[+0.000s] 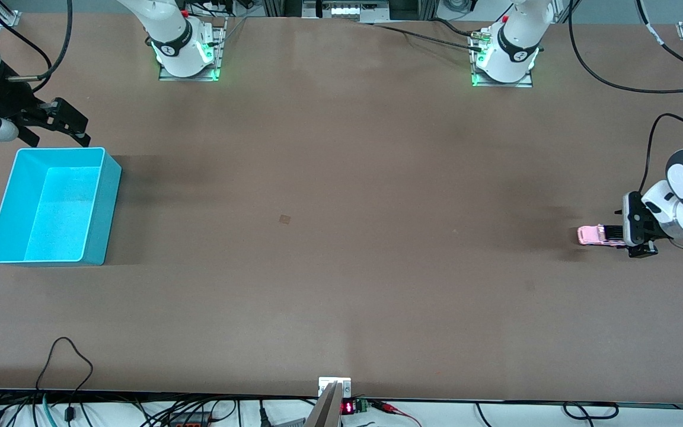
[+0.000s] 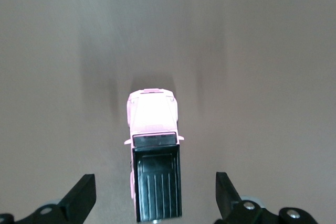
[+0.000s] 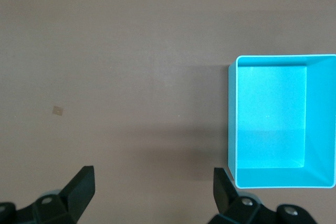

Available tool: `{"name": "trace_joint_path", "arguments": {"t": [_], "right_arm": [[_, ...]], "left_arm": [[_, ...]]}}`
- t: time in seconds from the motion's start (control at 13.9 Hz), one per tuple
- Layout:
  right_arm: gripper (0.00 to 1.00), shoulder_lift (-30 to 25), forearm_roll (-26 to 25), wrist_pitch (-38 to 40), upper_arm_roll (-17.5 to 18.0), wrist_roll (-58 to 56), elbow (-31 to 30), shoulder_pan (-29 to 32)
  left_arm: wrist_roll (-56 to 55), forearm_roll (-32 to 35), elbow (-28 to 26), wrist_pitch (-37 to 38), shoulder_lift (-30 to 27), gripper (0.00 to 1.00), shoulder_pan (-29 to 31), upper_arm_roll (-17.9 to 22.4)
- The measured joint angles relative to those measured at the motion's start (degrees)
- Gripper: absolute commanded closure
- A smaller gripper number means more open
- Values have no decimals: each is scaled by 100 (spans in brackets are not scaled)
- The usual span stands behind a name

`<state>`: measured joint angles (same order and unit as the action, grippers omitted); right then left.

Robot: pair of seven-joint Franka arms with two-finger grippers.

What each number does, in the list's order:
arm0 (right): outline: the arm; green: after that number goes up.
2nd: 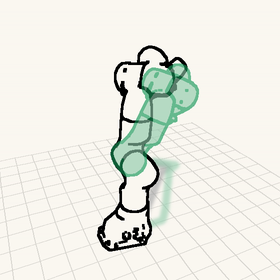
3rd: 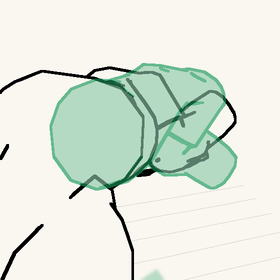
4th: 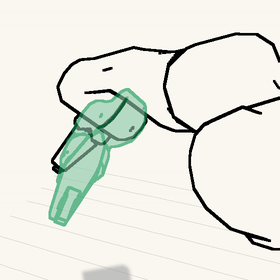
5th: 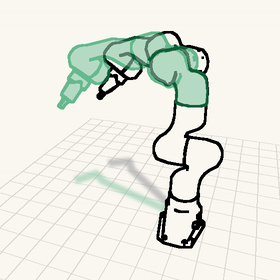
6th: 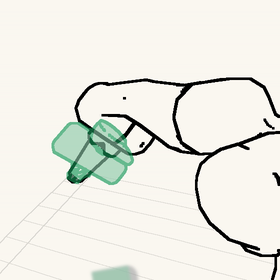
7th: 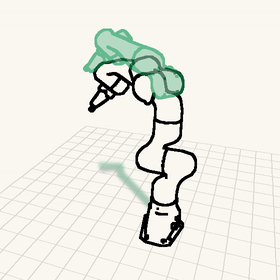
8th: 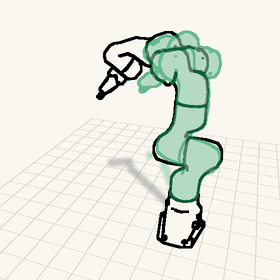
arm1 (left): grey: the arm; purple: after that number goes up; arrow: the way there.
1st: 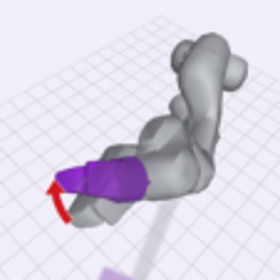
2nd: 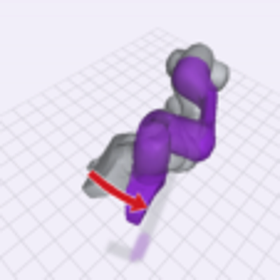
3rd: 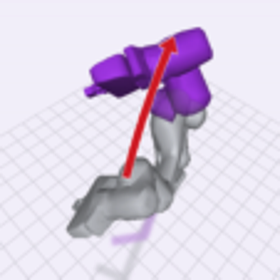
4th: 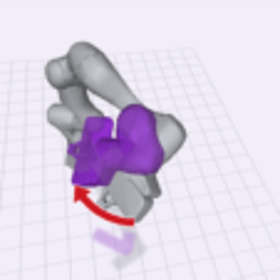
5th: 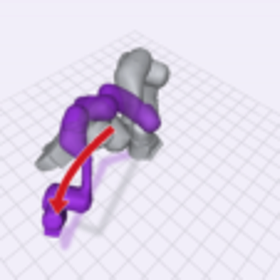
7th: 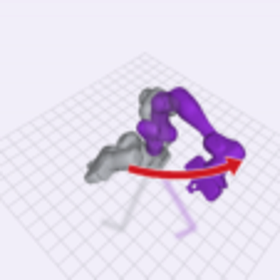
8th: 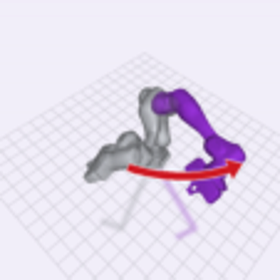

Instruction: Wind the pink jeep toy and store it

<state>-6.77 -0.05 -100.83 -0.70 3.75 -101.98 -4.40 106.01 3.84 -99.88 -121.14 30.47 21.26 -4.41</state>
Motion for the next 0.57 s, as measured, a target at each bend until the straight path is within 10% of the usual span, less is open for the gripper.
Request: {"name": "trace_joint_path", "arguments": {"t": [0.57], "right_arm": [[0, 1, -4, 2, -1, 0, 0, 0]], "left_arm": [[-3268, 2, 1349, 2562, -125, 0, -1118, -36]]}}
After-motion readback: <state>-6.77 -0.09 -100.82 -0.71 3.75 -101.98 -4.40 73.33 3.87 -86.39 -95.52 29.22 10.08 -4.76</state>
